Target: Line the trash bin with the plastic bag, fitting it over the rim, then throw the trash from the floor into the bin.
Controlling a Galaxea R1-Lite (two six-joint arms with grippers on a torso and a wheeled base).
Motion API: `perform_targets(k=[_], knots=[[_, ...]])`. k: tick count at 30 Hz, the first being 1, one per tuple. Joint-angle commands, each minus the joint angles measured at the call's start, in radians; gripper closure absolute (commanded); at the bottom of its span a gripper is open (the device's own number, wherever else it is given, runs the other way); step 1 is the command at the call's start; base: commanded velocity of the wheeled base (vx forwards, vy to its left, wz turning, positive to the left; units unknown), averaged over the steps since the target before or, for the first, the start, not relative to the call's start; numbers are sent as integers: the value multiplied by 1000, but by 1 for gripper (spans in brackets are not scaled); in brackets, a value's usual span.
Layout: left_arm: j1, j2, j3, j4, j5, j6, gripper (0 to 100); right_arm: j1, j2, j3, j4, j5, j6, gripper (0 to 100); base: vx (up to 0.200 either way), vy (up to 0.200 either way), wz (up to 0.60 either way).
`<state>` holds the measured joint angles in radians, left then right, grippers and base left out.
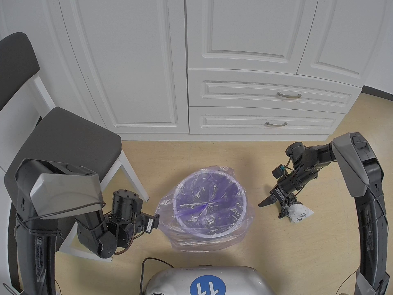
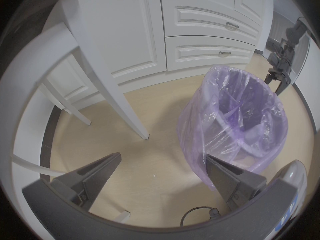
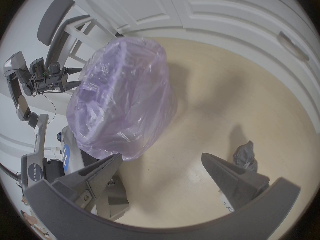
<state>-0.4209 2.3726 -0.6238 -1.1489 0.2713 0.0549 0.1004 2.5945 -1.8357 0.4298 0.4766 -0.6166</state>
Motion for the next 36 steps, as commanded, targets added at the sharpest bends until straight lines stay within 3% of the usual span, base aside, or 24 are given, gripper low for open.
perform_targets(k=[1, 5, 11, 13, 20, 31, 36], knots=[[1, -124, 73, -2, -7, 33, 0, -24, -99, 52, -32, 5, 0, 0, 0, 0, 0], [-10, -227, 111, 0, -6, 40, 0, -36, -217, 173, -175, 10, 41, 0, 0, 0, 0], [-36, -315, 148, 2, -6, 40, 0, -1, -301, 311, -421, -6, 204, 0, 0, 0, 0], [-52, -355, 159, 0, -7, 42, 0, 19, -330, 386, -560, -58, 264, 0, 0, 0, 0], [-88, -420, 176, -2, -7, 42, 0, 61, -359, 524, -790, -96, 279, 0, -143, 0, 0], [-90, -411, 165, -6, -7, 36, 0, 79, -257, 490, -839, -168, 275, 0, -200, 0, 0], [-90, -378, 170, -97, -7, 31, 0, 74, -208, 467, -836, -170, 264, 0, -80, 0, 0]])
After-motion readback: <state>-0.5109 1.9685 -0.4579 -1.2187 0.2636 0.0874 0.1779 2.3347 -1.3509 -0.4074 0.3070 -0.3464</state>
